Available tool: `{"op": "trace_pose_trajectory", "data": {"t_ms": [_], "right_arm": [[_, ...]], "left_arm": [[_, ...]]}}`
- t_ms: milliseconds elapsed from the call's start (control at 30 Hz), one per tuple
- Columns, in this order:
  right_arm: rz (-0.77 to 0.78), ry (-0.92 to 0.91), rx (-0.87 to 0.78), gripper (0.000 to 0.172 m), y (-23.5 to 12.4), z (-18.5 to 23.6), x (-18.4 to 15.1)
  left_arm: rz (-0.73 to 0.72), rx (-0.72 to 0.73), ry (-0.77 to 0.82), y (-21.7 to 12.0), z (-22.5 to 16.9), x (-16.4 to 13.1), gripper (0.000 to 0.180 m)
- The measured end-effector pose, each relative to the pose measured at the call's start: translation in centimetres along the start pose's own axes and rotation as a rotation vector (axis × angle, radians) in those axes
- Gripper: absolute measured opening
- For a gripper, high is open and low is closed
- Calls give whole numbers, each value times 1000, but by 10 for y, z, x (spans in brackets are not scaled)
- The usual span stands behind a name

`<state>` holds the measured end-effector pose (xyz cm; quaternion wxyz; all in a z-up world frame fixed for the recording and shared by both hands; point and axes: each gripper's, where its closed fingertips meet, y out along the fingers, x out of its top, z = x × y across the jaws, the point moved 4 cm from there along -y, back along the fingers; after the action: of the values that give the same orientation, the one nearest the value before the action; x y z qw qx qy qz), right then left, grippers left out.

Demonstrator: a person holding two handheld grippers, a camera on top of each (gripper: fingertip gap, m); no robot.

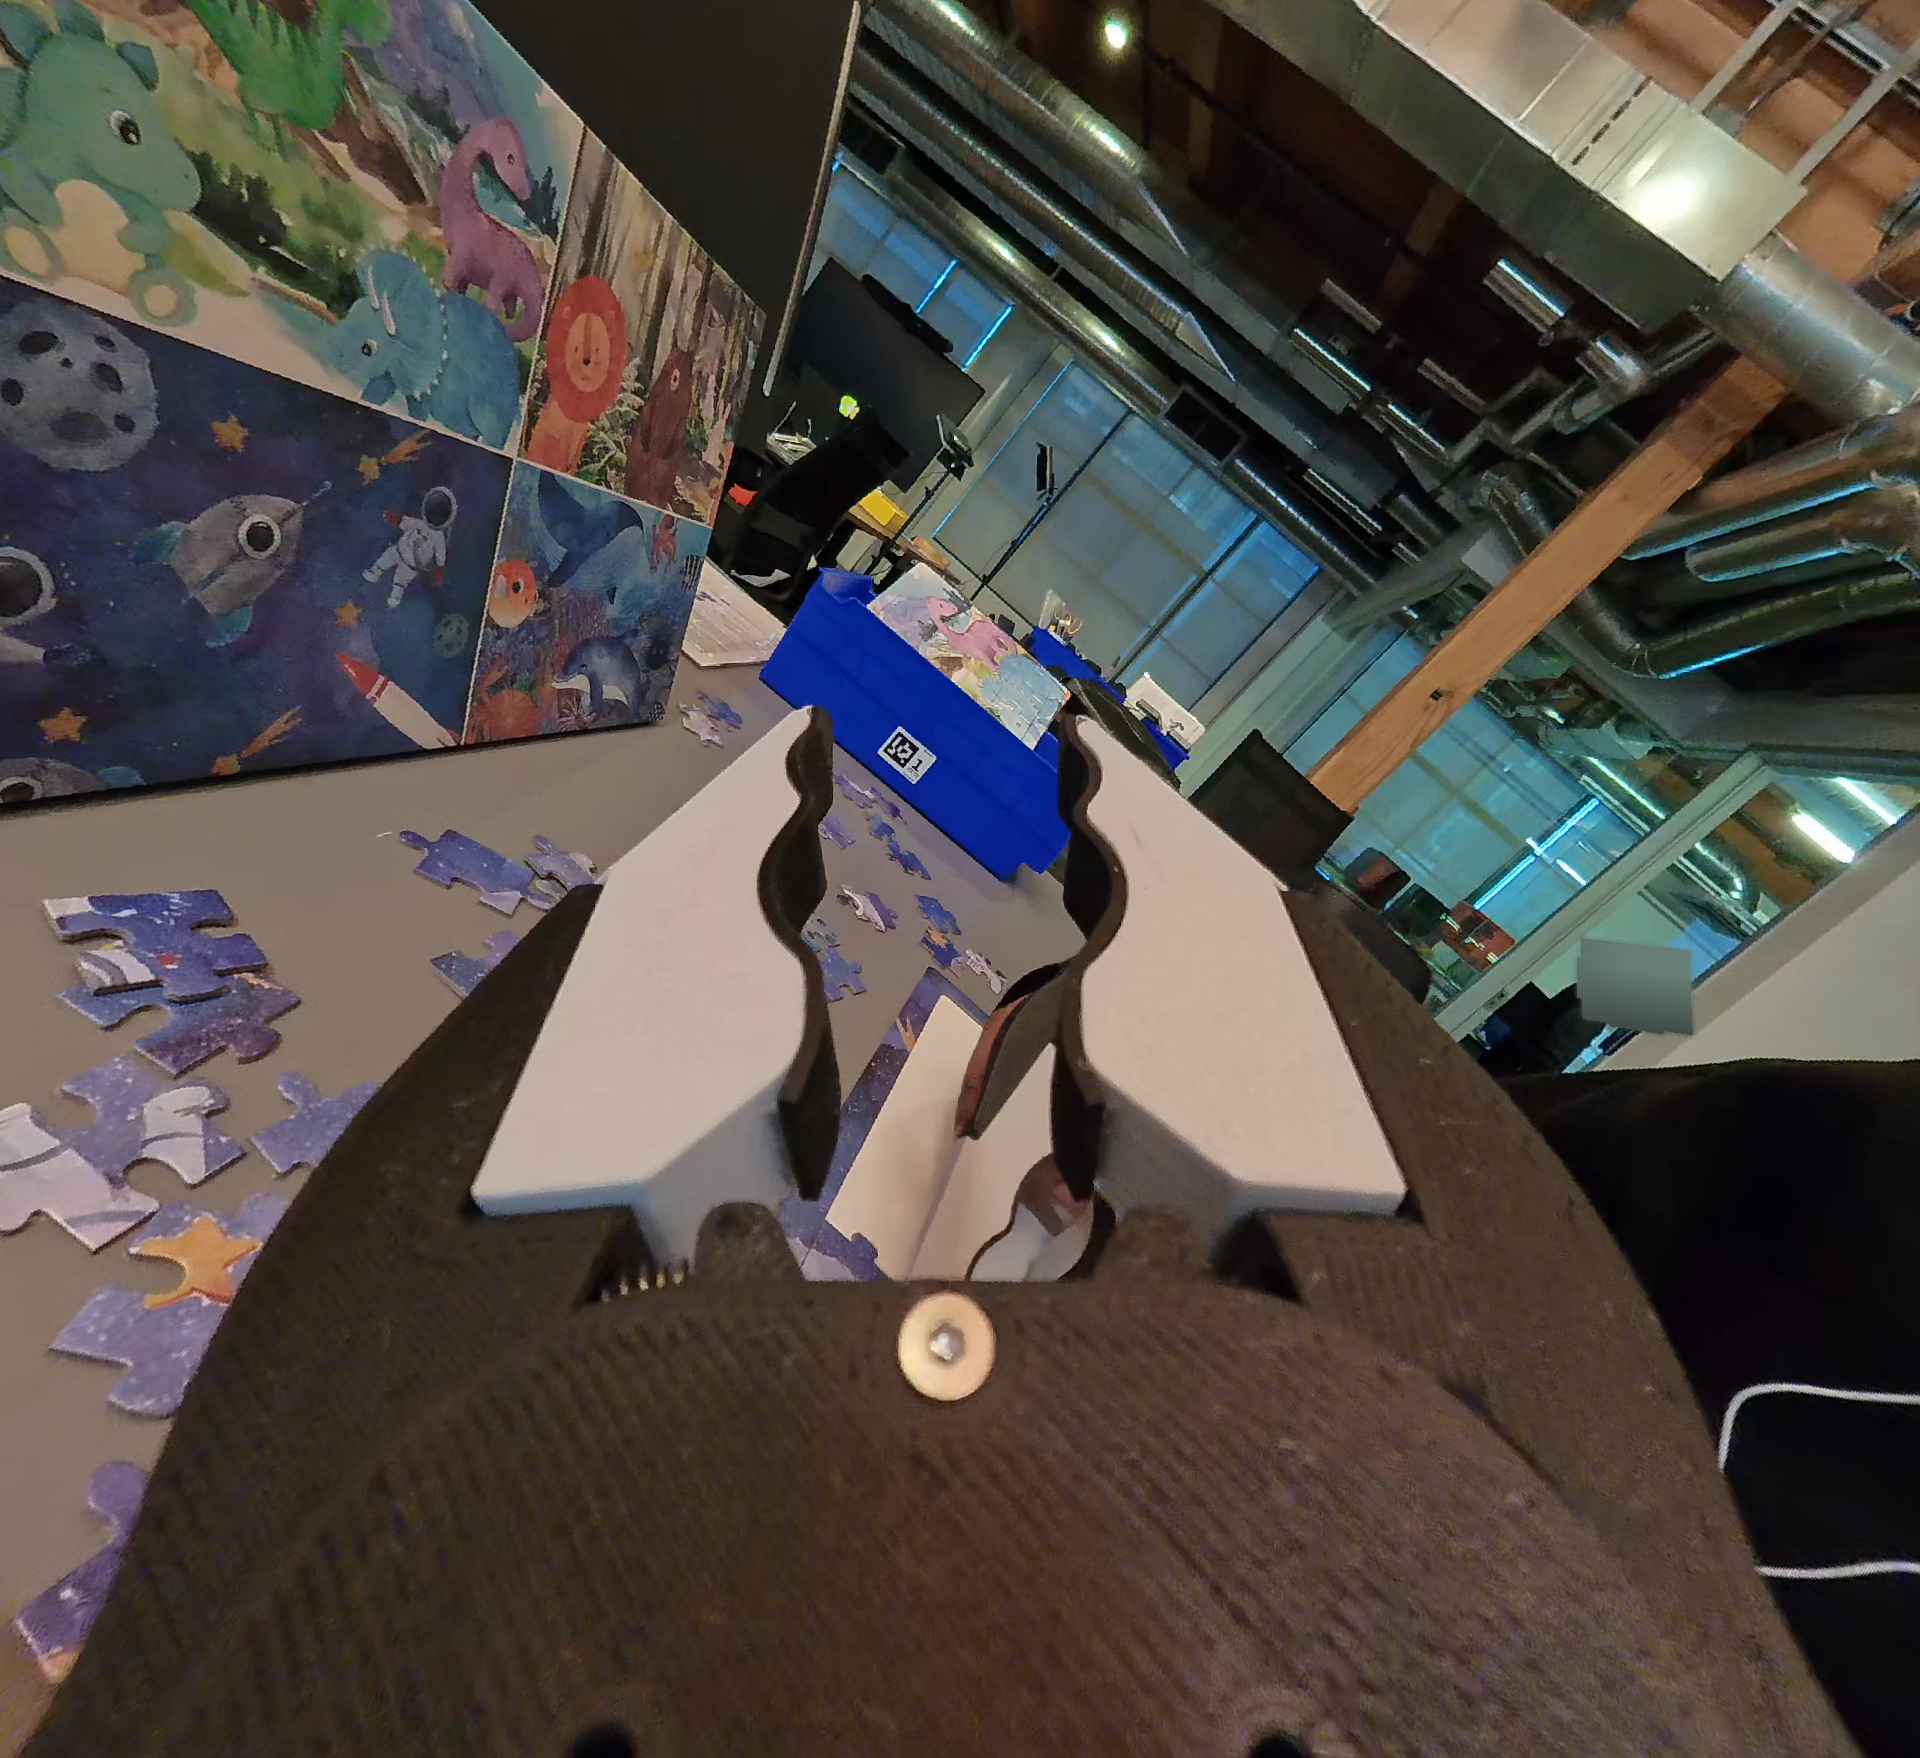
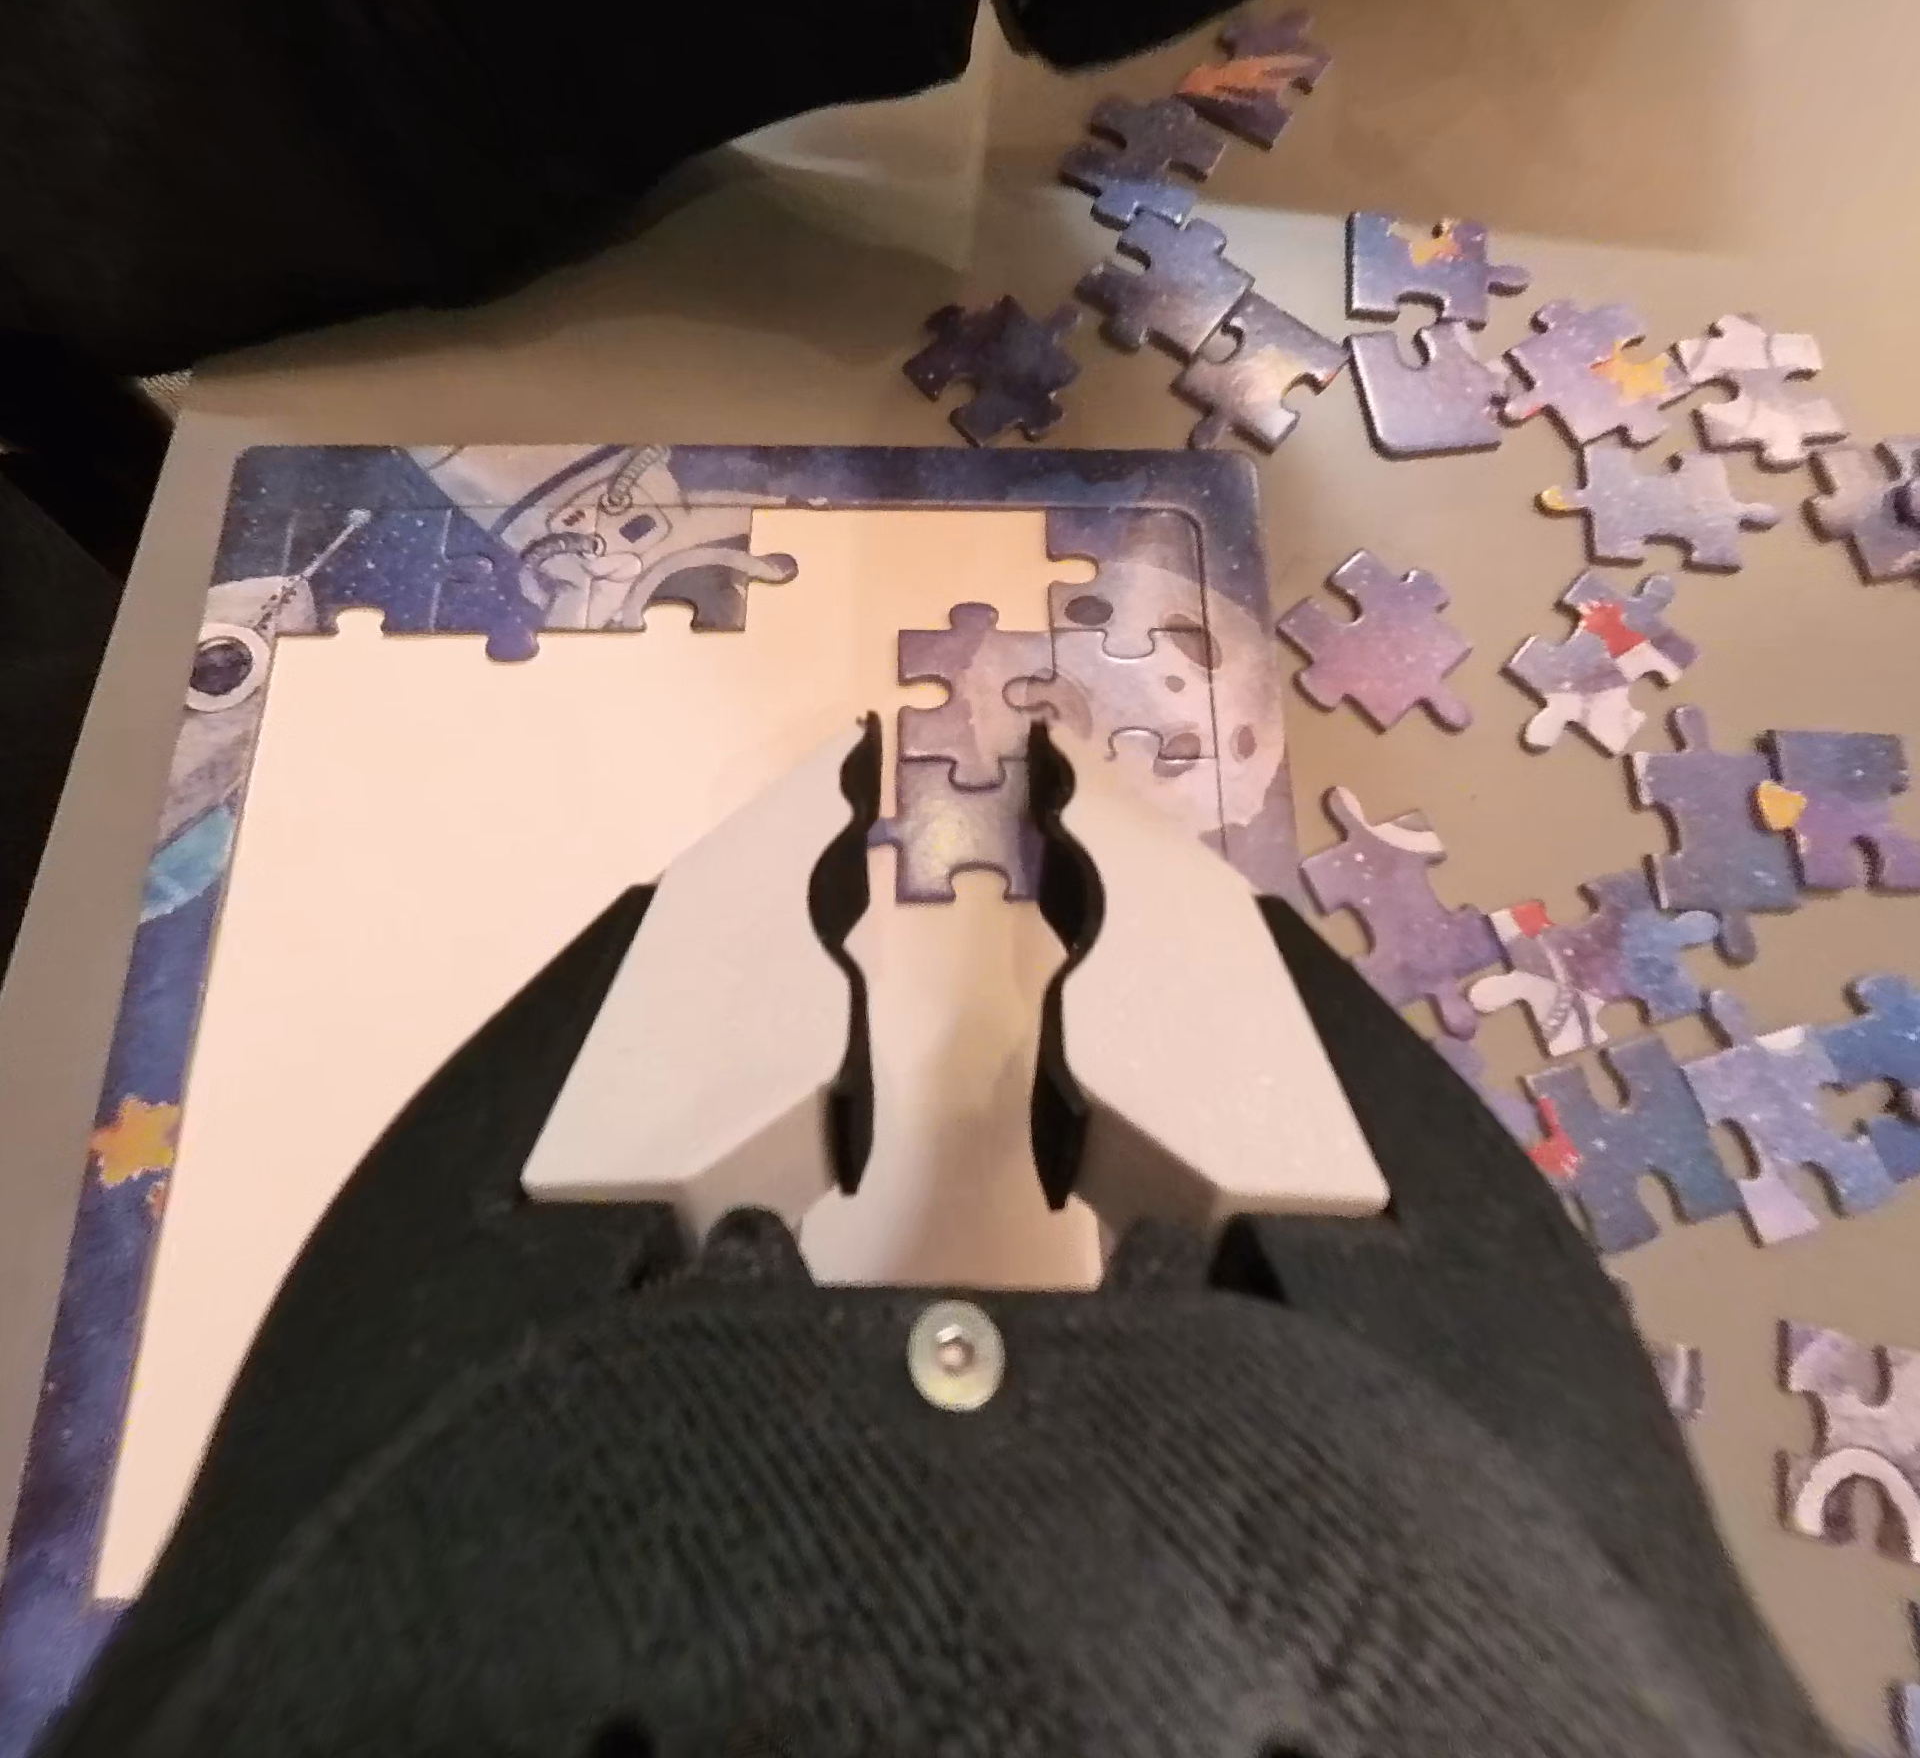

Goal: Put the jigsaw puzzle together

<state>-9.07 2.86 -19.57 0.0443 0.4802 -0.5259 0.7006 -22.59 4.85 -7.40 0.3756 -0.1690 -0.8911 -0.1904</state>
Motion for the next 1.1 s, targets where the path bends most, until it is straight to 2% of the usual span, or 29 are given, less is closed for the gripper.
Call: {"op": "trace_pose_trajectory", "data": {"t_ms": [467,633,833,933,1100], "right_arm": [[-31,14,-72,9,-11,-9,-1],[-23,52,-53,4,-9,-8,-9],[-97,75,-18,0,-18,-6,-2],[-24,61,-4,1,-13,-7,-13],[-164,70,-72,0,-45,-27,1]], "left_arm": [[-6,2,-1,-1,0,1,41],[-6,0,-2,0,0,1,41],[2,7,10,1,-1,0,41],[19,35,30,2,1,-2,40],[49,96,72,2,6,-5,40]]}}
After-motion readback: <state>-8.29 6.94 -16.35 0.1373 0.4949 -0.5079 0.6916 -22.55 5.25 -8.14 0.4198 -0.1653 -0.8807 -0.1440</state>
